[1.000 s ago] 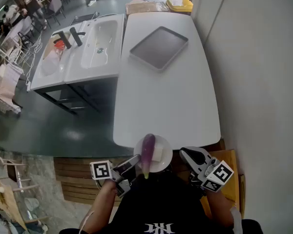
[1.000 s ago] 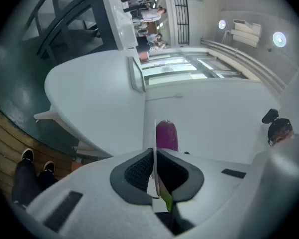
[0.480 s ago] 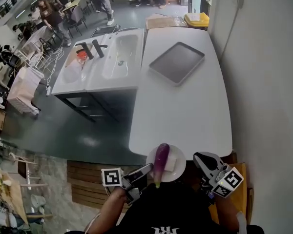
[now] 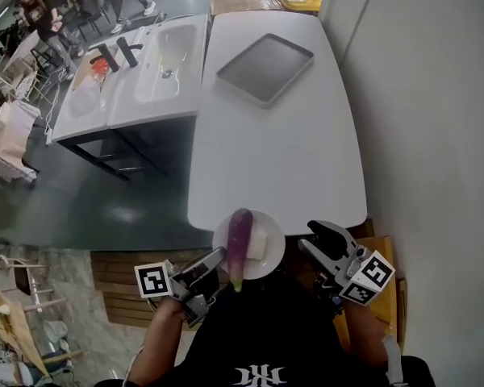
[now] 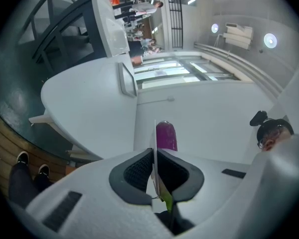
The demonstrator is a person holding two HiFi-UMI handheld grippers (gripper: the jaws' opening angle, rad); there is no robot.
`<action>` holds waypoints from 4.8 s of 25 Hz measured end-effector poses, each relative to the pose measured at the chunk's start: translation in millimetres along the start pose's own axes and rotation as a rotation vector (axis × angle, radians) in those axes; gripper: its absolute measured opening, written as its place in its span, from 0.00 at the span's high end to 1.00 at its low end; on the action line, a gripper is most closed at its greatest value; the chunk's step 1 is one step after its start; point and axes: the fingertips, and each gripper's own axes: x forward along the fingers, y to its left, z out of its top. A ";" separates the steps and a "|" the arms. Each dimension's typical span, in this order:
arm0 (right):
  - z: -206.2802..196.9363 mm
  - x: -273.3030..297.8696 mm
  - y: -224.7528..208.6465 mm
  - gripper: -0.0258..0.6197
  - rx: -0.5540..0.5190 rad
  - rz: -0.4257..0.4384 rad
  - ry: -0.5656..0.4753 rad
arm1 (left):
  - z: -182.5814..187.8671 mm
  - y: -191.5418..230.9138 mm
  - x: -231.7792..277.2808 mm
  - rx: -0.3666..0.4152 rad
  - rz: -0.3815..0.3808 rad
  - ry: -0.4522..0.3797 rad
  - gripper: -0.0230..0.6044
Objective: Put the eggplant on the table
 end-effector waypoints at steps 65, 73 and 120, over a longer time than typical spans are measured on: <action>-72.4 98.4 -307.0 0.92 0.679 -0.199 0.429 | 155.4 149.4 243.6 0.110 0.244 0.066 0.94; -93.2 91.9 -316.6 0.92 0.707 -0.259 0.483 | 149.6 175.6 250.7 0.196 0.354 0.131 0.93; -2.9 40.8 -103.0 0.94 -0.056 -0.101 0.131 | 62.5 63.1 145.2 0.932 0.076 0.261 0.95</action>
